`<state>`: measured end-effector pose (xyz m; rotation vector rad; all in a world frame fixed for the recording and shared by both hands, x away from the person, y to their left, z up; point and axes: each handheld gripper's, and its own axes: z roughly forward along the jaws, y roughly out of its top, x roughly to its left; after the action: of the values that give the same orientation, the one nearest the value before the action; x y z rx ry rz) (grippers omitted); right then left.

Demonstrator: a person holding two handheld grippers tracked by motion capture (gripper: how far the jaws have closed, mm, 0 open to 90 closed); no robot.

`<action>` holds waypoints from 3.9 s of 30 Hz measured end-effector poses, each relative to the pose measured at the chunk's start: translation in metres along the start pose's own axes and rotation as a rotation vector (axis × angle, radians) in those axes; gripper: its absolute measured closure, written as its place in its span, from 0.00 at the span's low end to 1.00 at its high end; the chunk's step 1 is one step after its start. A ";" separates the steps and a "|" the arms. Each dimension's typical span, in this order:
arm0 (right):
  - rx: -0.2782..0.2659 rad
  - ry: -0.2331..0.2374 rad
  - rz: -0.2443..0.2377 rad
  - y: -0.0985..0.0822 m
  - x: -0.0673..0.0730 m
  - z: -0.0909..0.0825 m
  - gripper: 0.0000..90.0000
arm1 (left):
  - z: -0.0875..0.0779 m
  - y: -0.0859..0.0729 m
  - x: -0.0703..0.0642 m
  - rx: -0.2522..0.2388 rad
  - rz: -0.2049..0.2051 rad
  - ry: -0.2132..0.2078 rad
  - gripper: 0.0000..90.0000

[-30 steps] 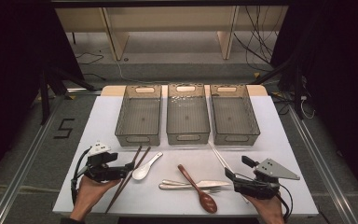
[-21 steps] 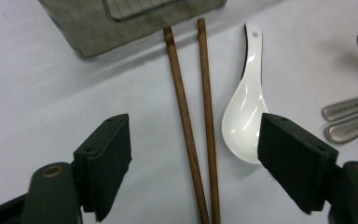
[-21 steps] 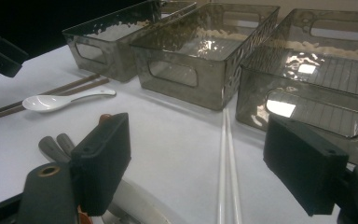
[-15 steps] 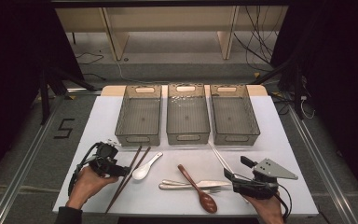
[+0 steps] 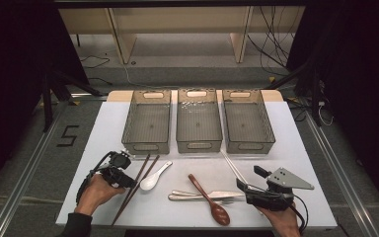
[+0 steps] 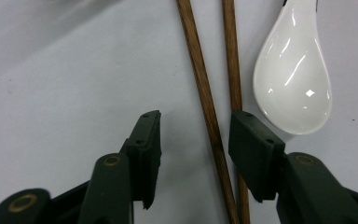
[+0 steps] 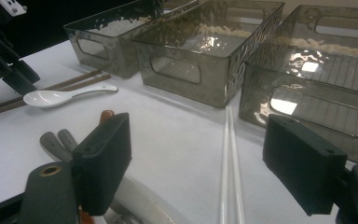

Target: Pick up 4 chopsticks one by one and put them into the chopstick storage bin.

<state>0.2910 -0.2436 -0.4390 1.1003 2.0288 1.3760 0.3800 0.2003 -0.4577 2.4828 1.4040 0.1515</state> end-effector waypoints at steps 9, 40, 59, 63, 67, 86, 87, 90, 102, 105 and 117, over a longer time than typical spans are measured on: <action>0.011 -0.003 -0.004 0.000 0.001 0.001 0.28 | 0.007 0.003 -0.003 0.045 0.023 0.005 0.71; 0.007 -0.013 -0.015 0.000 0.002 0.001 0.30 | -0.014 0.000 0.001 0.005 0.059 -0.040 0.94; 0.003 -0.017 -0.018 0.000 0.002 0.000 0.30 | -0.057 0.009 -0.011 -0.154 0.146 -0.134 0.93; 0.002 -0.018 -0.018 0.000 0.002 0.000 0.30 | -0.065 0.020 -0.004 -0.219 0.130 -0.141 0.93; 0.000 -0.017 -0.018 0.000 0.002 0.000 0.30 | -0.073 0.034 0.000 -0.272 0.129 -0.123 0.93; -0.009 -0.009 -0.016 0.000 0.002 -0.001 0.30 | -0.090 0.100 0.033 -0.468 0.102 -0.094 0.93; -0.008 -0.010 -0.017 0.000 0.003 -0.001 0.30 | -0.092 0.104 0.034 -0.472 0.105 -0.086 0.93; -0.009 -0.008 -0.016 0.000 0.003 -0.001 0.30 | -0.094 0.113 0.035 -0.496 0.105 -0.071 0.93; -0.014 -0.008 -0.014 0.001 0.002 -0.001 0.30 | -0.095 0.140 0.040 -0.543 0.115 -0.037 0.93; -0.011 -0.008 -0.015 0.000 0.002 -0.001 0.30 | -0.093 0.146 0.043 -0.552 0.112 -0.039 0.93; -0.009 -0.005 -0.013 0.000 0.002 -0.001 0.30 | -0.072 0.152 0.064 -0.599 0.067 0.016 0.93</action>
<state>0.2894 -0.2421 -0.4383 1.0828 2.0212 1.3737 0.5215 0.1947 -0.3471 2.0267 1.0756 0.5231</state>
